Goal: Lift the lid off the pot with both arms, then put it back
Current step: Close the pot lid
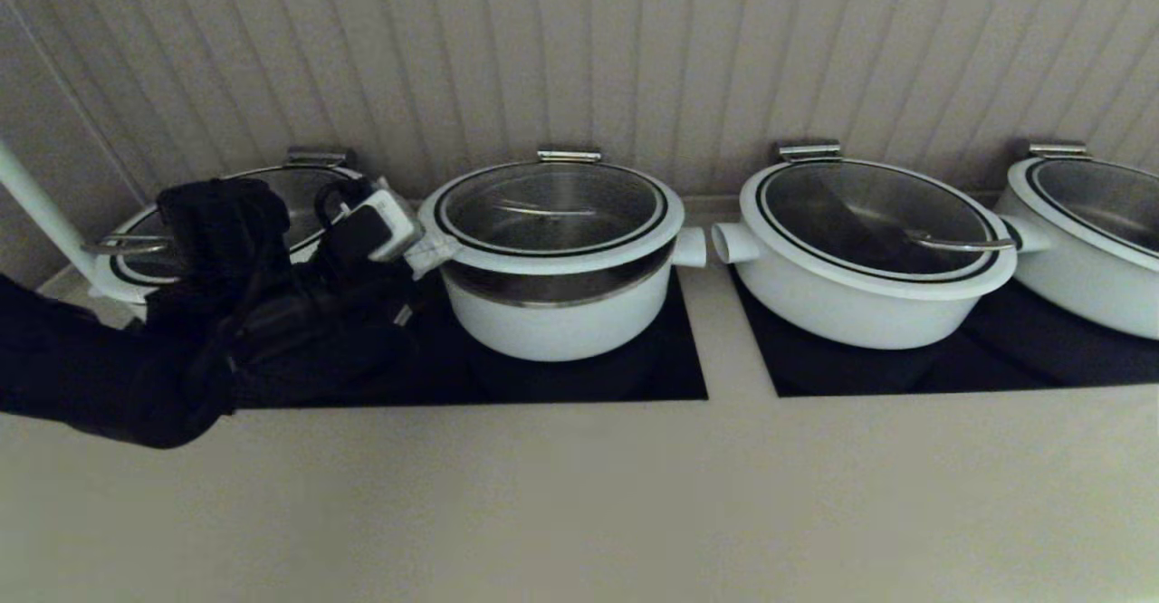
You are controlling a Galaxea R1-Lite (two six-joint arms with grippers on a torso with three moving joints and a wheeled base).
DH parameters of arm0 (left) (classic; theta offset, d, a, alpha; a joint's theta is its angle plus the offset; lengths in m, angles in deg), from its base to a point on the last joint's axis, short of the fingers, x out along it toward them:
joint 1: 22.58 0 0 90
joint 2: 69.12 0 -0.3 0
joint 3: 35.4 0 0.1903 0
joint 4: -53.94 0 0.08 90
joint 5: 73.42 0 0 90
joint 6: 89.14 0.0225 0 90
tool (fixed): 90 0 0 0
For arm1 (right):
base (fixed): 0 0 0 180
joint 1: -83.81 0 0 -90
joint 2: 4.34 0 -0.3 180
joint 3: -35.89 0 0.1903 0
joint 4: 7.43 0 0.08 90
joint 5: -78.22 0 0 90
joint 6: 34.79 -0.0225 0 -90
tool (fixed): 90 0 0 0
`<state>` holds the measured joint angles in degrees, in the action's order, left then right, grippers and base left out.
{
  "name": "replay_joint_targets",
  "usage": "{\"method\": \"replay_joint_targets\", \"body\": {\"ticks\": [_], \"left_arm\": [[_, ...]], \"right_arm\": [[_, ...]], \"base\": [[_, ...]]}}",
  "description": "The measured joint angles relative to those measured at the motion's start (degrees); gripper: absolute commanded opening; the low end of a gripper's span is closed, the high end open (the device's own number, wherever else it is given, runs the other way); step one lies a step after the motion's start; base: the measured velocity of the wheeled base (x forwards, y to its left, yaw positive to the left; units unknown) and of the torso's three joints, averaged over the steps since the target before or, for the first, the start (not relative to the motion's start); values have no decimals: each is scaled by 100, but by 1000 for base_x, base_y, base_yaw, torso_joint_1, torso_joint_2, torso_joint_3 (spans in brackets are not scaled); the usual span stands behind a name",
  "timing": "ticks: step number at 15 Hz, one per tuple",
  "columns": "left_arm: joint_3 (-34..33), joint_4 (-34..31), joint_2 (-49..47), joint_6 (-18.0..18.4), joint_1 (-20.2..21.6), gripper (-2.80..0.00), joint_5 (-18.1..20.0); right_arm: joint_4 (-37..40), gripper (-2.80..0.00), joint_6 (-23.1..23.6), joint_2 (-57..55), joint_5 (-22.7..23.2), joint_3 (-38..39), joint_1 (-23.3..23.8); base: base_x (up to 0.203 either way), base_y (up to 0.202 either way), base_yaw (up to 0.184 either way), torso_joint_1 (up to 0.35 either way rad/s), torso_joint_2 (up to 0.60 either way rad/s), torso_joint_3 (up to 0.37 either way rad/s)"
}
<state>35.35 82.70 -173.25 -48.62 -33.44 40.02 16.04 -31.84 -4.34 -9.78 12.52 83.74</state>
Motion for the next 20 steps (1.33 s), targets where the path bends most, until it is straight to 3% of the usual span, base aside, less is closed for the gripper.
{"method": "replay_joint_targets", "body": {"ticks": [6, 20], "left_arm": [[-404, 642, -265, -10, -115, -280, -20], [-844, 1082, -563, 5, -286, -280, -33]], "right_arm": [[-2, -280, 0, 0, -2, 0, 0], [0, -280, 2, 0, -1, 0, 0]], "base": [[0, 0, 0, 0, 0, 0], [0, 0, 0, 0, 0, 0]]}}
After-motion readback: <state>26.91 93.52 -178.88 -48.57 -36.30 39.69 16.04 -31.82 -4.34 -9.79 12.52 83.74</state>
